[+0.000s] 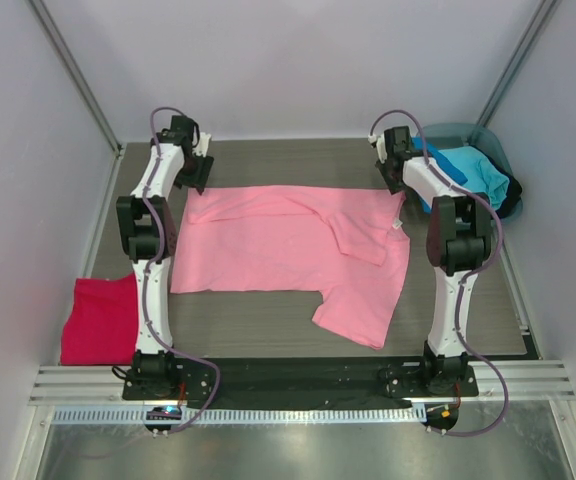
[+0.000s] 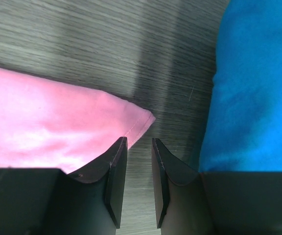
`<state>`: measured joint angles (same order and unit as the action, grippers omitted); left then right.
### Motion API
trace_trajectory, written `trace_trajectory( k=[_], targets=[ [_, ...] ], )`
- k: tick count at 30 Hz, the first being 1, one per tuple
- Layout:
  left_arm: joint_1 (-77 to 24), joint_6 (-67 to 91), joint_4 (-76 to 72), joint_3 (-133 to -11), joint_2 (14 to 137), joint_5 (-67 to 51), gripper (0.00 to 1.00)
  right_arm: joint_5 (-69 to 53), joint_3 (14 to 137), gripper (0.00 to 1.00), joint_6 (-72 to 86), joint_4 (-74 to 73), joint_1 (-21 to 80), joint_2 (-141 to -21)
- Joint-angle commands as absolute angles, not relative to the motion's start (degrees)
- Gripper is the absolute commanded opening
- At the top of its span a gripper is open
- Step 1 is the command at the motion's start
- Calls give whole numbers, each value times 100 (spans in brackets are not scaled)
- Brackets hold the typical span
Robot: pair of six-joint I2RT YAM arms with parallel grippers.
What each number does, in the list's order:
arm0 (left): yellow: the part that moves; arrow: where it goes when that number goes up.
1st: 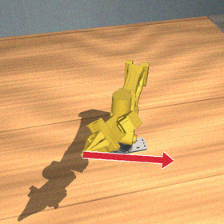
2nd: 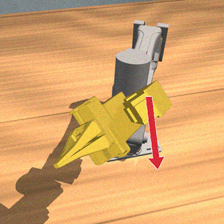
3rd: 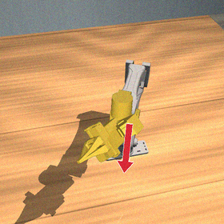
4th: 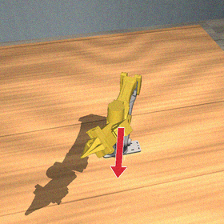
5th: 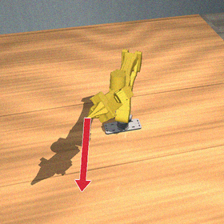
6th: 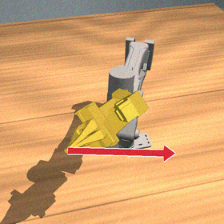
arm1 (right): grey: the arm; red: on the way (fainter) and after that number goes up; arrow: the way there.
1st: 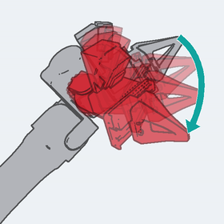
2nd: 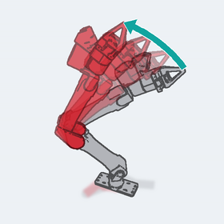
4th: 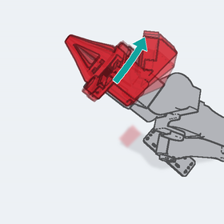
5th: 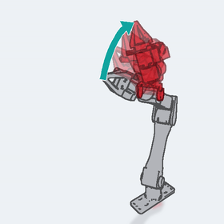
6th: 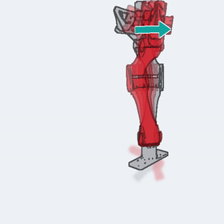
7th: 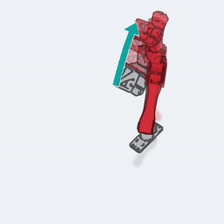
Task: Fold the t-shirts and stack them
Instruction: Fold the tshirt
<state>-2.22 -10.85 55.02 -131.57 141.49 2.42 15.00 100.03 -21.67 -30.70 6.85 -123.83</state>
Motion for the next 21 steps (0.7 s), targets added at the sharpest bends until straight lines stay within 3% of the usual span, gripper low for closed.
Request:
trace_trajectory(
  k=[1, 21],
  targets=[
    [-176, -1037, 5546, -13342, 14124, 158, 63, 1679, 10274, 32, -2294, -2953, 624, -12445],
    [-176, -1063, 5563, -13245, 14071, 264, 63, 1178, 10819, 34, -2031, -2988, 343, -13236]
  ],
)
